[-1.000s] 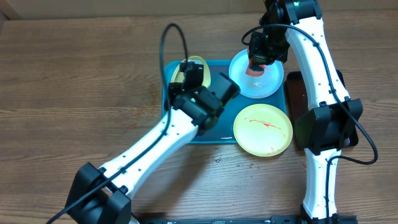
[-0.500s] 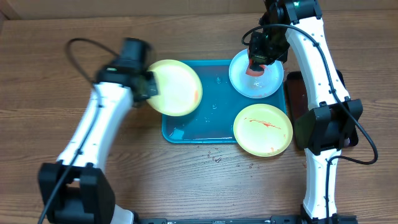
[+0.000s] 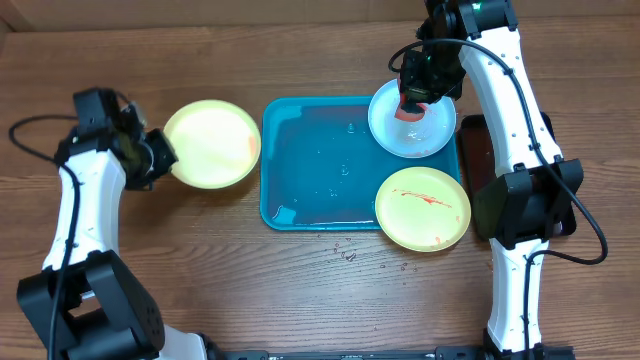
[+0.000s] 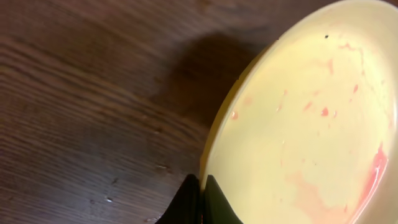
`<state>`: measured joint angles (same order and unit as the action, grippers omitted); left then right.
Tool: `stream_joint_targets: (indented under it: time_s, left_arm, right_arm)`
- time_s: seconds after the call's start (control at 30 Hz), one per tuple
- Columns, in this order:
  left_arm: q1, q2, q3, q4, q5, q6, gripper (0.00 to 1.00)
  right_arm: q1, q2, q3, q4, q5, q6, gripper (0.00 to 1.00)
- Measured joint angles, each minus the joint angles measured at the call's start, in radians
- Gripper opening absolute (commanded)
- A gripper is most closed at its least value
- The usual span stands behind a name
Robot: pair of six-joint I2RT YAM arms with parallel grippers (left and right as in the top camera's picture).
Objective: Clean dirty plates on tray and stack at the side
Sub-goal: 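Carry the yellow plate left and lower it onto the table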
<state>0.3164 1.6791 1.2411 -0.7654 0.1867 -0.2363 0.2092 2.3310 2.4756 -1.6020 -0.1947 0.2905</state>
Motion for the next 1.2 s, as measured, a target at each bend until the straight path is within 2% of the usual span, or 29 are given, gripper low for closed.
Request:
stream_joint_targets:
  time_s: [0.3, 0.57, 0.6, 0.7, 0.8, 0.9, 1.0, 1.2]
  left_arm:
    - [0.02, 0.0, -0.199, 0.281, -0.064, -0.075, 0.04]
    - [0.02, 0.0, -0.278, 0.392, -0.143, -0.135, 0.06]
    - [0.02, 0.0, -0.283, 0.395, -0.146, -0.137, 0.14]
    - [0.019, 0.006, -0.292, 0.397, -0.146, -0.149, 0.5]
    - [0.018, 0.027, -0.292, 0.399, -0.146, -0.155, 0.66]
    - [0.011, 0.038, -0.291, 0.387, -0.146, -0.142, 0.71]
    - [-0.015, 0.039, -0.259, 0.285, -0.148, -0.118, 0.73]
    - [-0.129, 0.045, 0.014, 0.042, -0.185, -0.084, 0.74]
  right_arm:
    - [0.0, 0.0, 0.0, -0.005, 0.0, 0.0, 0.04]
    - [0.0, 0.0, 0.0, -0.008, 0.0, 0.0, 0.04]
    - [0.0, 0.0, 0.0, -0.008, 0.001, 0.0, 0.04]
    - [0.0, 0.0, 0.0, -0.007, 0.0, 0.0, 0.04]
    - [0.0, 0.0, 0.0, -0.005, 0.001, 0.0, 0.04]
    - [0.0, 0.0, 0.0, -0.003, 0.001, 0.0, 0.04]
    - [0.0, 0.0, 0.0, -0.001, 0.001, 0.0, 0.04]
    - [-0.009, 0.0, 0.0, 0.002, -0.004, 0.0, 0.04]
